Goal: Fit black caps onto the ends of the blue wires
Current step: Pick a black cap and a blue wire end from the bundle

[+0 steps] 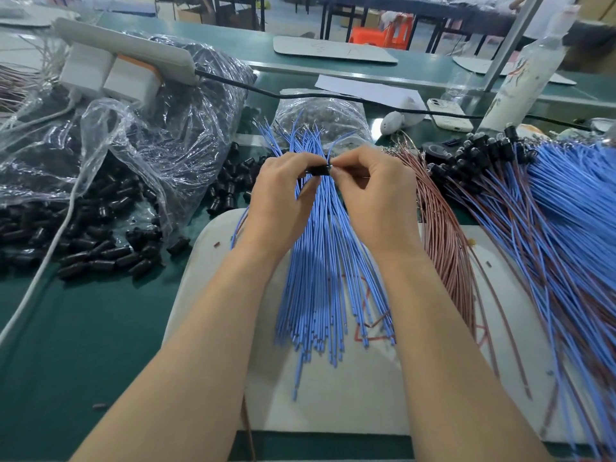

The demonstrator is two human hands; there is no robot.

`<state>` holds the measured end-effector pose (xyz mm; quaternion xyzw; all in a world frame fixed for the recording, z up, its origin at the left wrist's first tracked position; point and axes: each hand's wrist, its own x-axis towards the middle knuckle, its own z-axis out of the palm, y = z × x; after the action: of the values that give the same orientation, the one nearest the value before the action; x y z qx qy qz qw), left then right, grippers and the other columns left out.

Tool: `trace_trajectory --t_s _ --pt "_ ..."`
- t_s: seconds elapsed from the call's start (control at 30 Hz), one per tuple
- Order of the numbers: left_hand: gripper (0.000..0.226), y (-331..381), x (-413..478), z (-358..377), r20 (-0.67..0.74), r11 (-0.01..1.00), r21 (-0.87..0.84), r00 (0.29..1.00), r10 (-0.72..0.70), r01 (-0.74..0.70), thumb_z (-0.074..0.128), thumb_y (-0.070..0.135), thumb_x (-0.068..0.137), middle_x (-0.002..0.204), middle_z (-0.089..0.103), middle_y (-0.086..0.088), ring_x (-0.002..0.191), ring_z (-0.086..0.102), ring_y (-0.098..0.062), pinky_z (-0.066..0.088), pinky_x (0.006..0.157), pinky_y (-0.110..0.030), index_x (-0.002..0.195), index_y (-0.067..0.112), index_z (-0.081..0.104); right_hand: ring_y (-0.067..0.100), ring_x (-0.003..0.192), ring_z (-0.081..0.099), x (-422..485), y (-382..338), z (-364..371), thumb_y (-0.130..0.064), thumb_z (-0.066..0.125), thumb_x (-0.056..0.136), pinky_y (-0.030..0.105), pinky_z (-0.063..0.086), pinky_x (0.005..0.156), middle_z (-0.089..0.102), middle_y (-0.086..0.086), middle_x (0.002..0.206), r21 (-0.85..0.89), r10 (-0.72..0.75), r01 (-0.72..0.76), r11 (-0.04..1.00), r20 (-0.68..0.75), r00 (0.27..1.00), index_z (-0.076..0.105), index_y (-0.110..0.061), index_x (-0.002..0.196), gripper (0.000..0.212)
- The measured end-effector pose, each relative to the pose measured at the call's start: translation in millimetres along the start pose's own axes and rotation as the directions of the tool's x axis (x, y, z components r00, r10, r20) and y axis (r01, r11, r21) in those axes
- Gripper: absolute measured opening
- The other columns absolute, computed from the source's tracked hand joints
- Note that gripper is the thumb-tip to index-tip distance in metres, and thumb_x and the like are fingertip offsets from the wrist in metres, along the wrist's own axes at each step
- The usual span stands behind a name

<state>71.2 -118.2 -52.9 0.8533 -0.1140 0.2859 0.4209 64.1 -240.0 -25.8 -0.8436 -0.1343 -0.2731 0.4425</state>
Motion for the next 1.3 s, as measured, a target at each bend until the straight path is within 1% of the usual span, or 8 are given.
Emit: trace_trajectory --t_s 0.2,0.33,0.47,0.57,0.73,0.97,1.13,1.3 --pt "0.024 2.3 0.4 -1.6 0.048 0.994 0.083 0.997 0.068 -0.072 0.062 0.006 0.088 0.102 0.069 -0.002 0.103 0.051 -0.024 0.035 0.089 -0.021 0.111 0.009 0.068 0.004 0.073 0.066 5.1 9.2 -6.6 -0.007 0.067 0.085 0.024 0.055 0.079 0.066 -0.012 0.074 0.064 0.105 -0.109 0.992 0.064 0.992 0.073 -0.013 0.089 0.009" --pt "0.022 8.1 -0.2 -1.8 0.068 0.997 0.058 0.997 0.041 -0.045 0.065 0.015 0.088 0.095 0.066 0.006 0.101 0.054 -0.021 0.04 0.095 -0.036 0.109 0.013 0.068 0.01 0.078 0.069 7.9 17.3 -13.1 -0.006 0.067 0.086 0.032 0.057 0.083 0.071 -0.005 0.079 0.287 0.233 -0.249 0.925 0.088 0.968 0.071 -0.019 0.089 0.013" --pt "0.017 8.8 -2.1 -1.3 0.088 0.998 0.056 0.996 -0.006 0.001 0.065 0.022 0.088 0.084 0.06 0.012 0.091 0.056 -0.017 0.04 0.093 -0.045 0.104 0.018 0.069 0.012 0.08 0.069 7.3 20.4 -10.3 -0.008 0.066 0.087 0.033 0.057 0.083 0.072 -0.001 0.083 0.291 0.256 -0.27 0.918 0.087 0.963 0.073 -0.014 0.094 0.011" --pt "0.016 6.8 -1.9 0.1 0.11 0.999 0.039 0.994 -0.001 -0.004 0.065 0.019 0.088 0.084 0.062 0.008 0.089 0.054 -0.016 0.041 0.091 -0.036 0.103 0.015 0.069 0.011 0.08 0.068 7.0 21.0 -7.9 -0.009 0.067 0.087 0.034 0.056 0.084 0.071 -0.003 0.082 0.233 0.242 -0.254 0.939 0.076 0.967 0.073 -0.014 0.094 0.011" --pt "0.013 6.4 -2.8 3.5 0.093 0.999 0.034 0.996 -0.013 0.01 0.065 0.015 0.088 0.081 0.059 0.008 0.085 0.048 -0.01 0.029 0.074 0.001 0.1 0.011 0.069 0.012 0.079 0.067 5.0 21.8 -3.2 -0.01 0.067 0.087 0.034 0.056 0.083 0.07 -0.003 0.08 0.284 0.277 -0.284 0.916 0.066 0.959 0.072 -0.016 0.091 0.009" --pt "0.011 5.9 -2.7 3.1 0.076 0.999 0.029 0.997 0.011 -0.014 0.064 0.011 0.087 0.074 0.049 0.023 0.084 0.048 -0.011 0.031 0.075 0.002 0.098 0.011 0.069 0.005 0.071 0.066 3.6 24.3 0.6 -0.004 0.065 0.087 0.019 0.054 0.072 0.07 -0.004 0.074 0.471 0.359 -0.39 0.791 0.158 0.92 0.07 -0.018 0.082 0.016" --pt "0.012 6.5 -2.7 2.8 0.07 1.0 0.005 0.997 0.014 -0.015 0.064 0.013 0.088 0.076 0.052 0.019 0.085 0.048 -0.01 0.032 0.076 0.0 0.099 0.012 0.068 0.007 0.069 0.066 6.6 24.7 -1.3 -0.007 0.062 0.09 0.017 0.052 0.067 0.07 -0.003 0.072 0.64 0.458 -0.493 0.59 0.237 0.857 0.069 -0.012 0.084 0.011" --pt "0.013 6.6 -2.5 4.4 0.073 1.0 0.022 0.997 -0.005 0.003 0.064 0.012 0.088 0.08 0.056 0.01 0.086 0.048 -0.011 0.03 0.075 0.002 0.1 0.01 0.068 0.006 0.065 0.065 4.6 24.8 4.1 -0.006 0.059 0.092 0.017 0.052 0.066 0.067 -0.002 0.068 0.613 0.463 -0.487 0.622 0.213 0.86 0.064 -0.01 0.079 0.014"
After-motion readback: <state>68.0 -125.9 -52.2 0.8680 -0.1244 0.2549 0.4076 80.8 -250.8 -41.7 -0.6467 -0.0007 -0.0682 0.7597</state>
